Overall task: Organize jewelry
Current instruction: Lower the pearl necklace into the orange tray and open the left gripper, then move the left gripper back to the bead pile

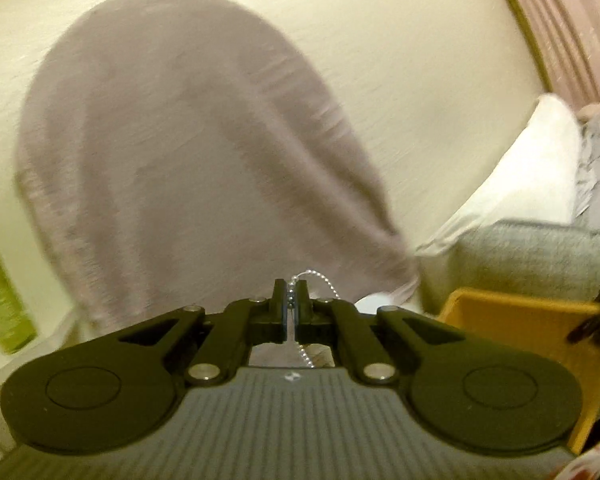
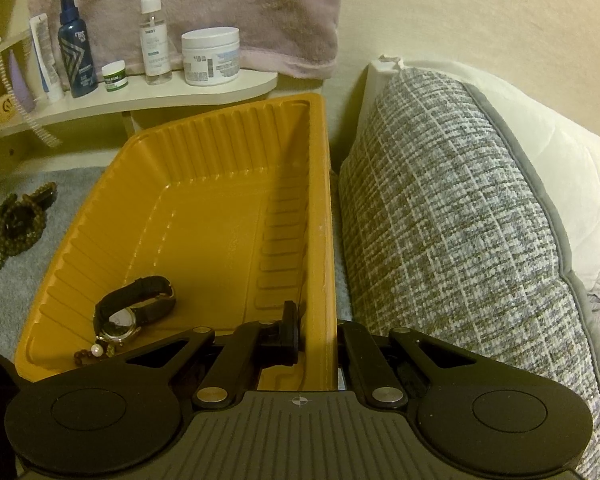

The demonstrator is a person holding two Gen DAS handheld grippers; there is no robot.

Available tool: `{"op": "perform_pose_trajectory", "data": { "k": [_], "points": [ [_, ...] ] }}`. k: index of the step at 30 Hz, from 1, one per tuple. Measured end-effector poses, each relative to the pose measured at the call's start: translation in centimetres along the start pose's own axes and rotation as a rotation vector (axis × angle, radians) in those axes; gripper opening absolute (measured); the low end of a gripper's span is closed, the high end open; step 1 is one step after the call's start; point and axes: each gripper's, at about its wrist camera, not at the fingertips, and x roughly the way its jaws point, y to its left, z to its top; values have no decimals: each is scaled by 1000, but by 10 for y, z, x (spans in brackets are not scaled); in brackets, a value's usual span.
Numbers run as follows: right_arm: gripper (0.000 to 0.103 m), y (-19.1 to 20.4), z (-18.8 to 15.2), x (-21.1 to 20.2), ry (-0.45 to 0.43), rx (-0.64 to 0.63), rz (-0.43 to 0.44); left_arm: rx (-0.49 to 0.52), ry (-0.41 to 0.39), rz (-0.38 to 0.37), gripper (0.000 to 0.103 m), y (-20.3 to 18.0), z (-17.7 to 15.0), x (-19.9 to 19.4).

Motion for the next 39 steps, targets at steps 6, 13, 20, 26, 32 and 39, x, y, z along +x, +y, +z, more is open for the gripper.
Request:
{"op": "perform_pose_trajectory", "data": {
  "k": [6, 13, 20, 26, 32, 39],
  "points": [
    [3, 0, -1, -2, -8, 5, 4, -19, 27, -140, 3, -36, 6, 25],
    [3, 0, -2, -5, -12, 8, 7, -3, 145, -266, 3, -80, -16, 63],
    [3, 1, -2, -5, -10, 8, 6, -21, 245, -301, 3, -96, -44, 99],
    [3, 0, -2, -2, -5, 12, 3, -49, 280, -292, 3, -93, -53, 107],
    [3, -1, -1, -1, -4, 14, 4, -68, 284, -291, 29, -86, -52, 105],
    [3, -1, -3, -1, -5, 16, 5, -147, 293, -160, 29, -42, -65, 77]
  ]
}}
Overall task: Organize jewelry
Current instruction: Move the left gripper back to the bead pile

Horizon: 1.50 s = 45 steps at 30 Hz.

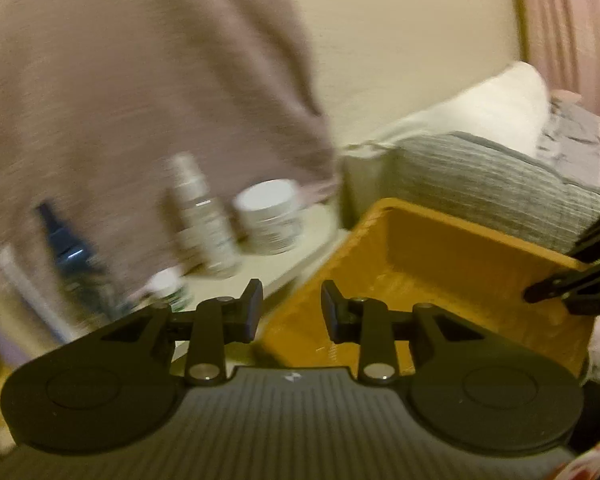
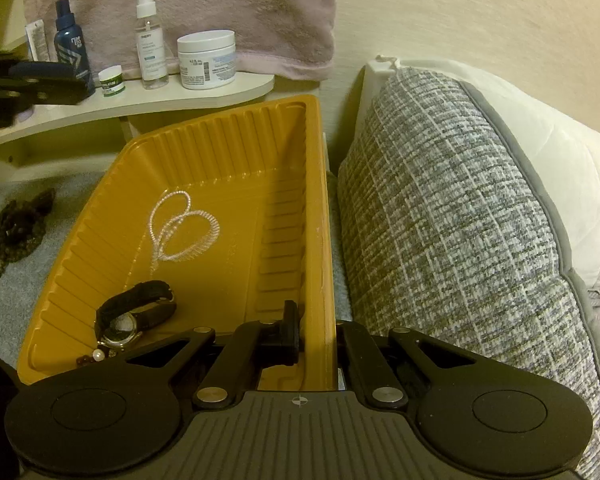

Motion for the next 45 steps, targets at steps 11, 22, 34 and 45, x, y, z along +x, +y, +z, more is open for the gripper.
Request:
{"op": "perform_pose_trajectory", "data": {
  "k": [11, 22, 34, 45],
  "points": [
    [3, -1, -2, 0, 1, 2, 0, -193, 73, 323, 29, 78, -71, -63],
    [3, 0, -4, 1, 7, 0, -4, -387, 164, 393, 29, 88, -136, -81],
    [3, -2, -2, 4, 14, 1, -3, -489, 199, 242, 28, 44, -146, -42],
    [3, -2, -2, 3, 14, 0, -2, -518, 259, 243, 6, 43, -154, -20]
  ]
}}
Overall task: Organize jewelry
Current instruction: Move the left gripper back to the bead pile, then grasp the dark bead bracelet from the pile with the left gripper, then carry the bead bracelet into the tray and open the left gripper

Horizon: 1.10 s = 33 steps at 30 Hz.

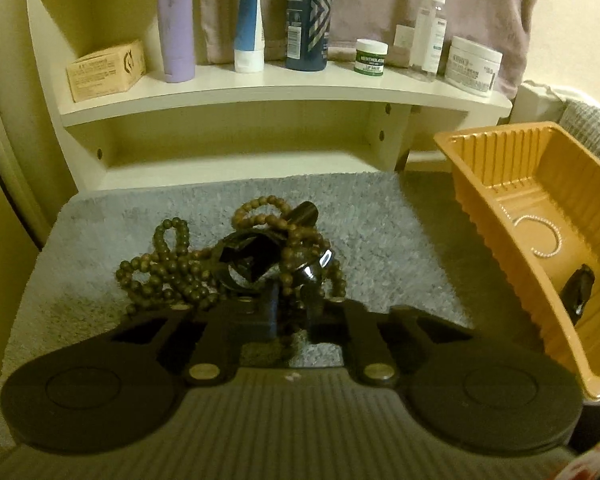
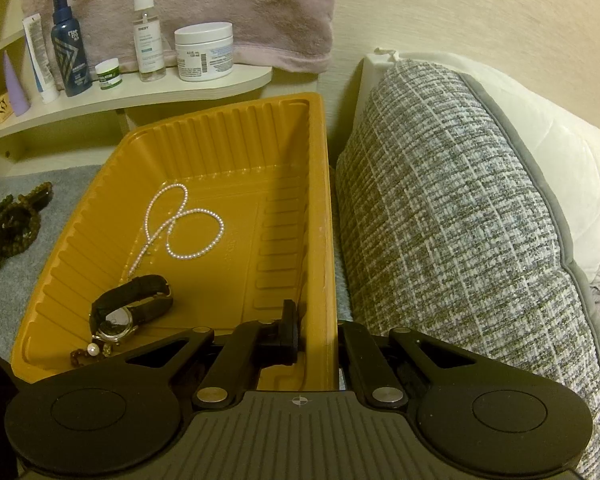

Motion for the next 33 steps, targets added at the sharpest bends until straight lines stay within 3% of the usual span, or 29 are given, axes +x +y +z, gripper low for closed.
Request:
{"op": "perform_pose_trajectory", "data": {
  "k": [20, 33],
  "points": [
    [3, 0, 0, 0, -1, -3, -1, 110, -120, -87, 6, -36, 27, -42],
    [3, 1, 0, -1, -1, 4, 2, 154, -198, -250, 6, -89, 54, -61]
  ]
}}
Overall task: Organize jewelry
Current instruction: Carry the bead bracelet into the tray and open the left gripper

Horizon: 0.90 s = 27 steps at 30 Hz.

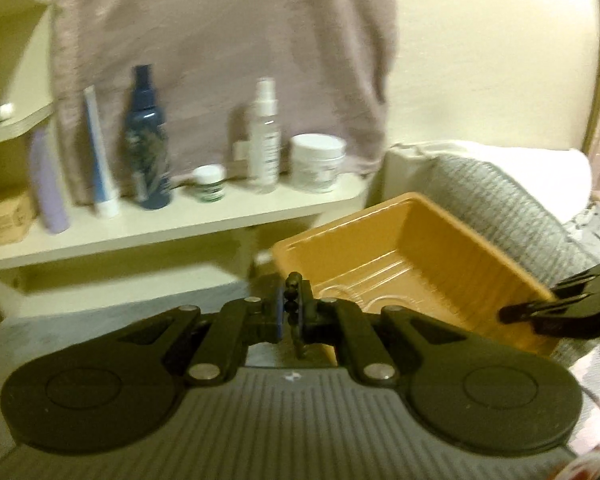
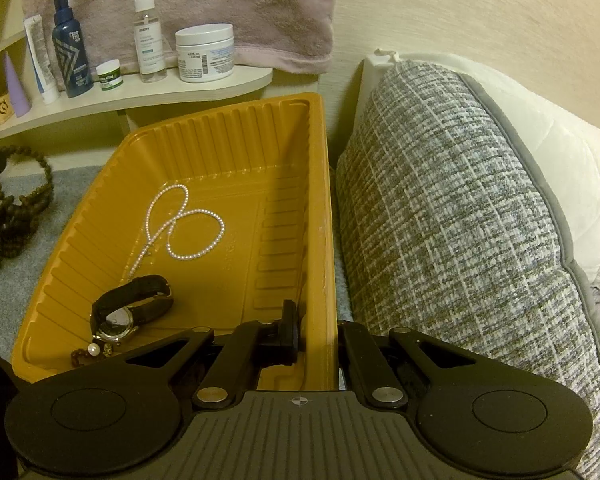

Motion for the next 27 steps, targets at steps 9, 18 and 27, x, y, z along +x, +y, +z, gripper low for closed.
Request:
{"op": "perform_pose_trajectory", "data": {
  "k": [9, 18, 27],
  "points": [
    [3, -1, -1, -1, 2, 4, 3, 45, 18, -89, 6, -39, -1, 21],
    [3, -1, -1, -1, 2, 6, 3, 86, 63, -113, 6, -57, -9, 45],
    [3, -1, -1, -1, 2, 6, 3, 89, 62, -113, 24, -60, -13, 49]
  ]
}}
